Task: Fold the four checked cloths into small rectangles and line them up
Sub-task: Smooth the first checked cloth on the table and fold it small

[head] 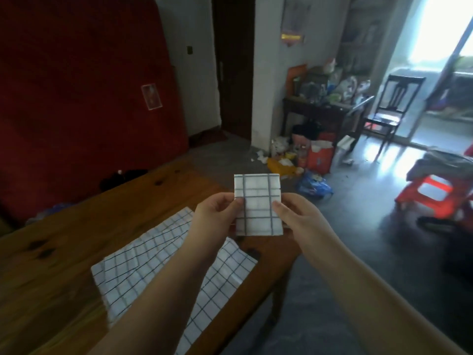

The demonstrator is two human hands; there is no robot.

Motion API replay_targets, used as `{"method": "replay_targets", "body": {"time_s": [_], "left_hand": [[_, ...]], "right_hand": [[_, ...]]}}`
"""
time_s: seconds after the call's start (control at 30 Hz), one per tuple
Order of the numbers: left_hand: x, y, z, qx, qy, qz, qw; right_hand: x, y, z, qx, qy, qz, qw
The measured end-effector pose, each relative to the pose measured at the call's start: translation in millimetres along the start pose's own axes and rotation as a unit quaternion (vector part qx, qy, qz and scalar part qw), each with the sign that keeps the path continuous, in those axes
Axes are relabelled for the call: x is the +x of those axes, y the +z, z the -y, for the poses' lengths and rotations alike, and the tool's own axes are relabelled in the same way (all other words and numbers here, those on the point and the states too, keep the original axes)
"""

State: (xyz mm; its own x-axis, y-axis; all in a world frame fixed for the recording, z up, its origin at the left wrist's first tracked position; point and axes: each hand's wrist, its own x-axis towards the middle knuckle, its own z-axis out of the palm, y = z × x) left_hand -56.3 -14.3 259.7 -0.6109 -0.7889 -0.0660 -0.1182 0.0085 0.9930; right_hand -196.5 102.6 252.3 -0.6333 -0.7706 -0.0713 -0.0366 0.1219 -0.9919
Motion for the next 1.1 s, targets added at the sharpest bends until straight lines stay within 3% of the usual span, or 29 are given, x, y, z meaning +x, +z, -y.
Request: {"method": "replay_targets", "body": {"time_s": [0.6,0.87,1.1], "left_hand": [[165,385,-48,-0.003,0.007,0.165,0.986],[278,471,-56,-0.019,0.028,0.167,0.985],[444,518,-64,-0.057,0.050,0.144,0.987]], "right_hand": [[131,-386,-33,-0.065,-0.067,-0.210,0.973],[236,-462,-37,-0.088,-0.070,-0.223,0.968],[400,-502,-27,-0.082,-0.059,-0.232,0.967]]}}
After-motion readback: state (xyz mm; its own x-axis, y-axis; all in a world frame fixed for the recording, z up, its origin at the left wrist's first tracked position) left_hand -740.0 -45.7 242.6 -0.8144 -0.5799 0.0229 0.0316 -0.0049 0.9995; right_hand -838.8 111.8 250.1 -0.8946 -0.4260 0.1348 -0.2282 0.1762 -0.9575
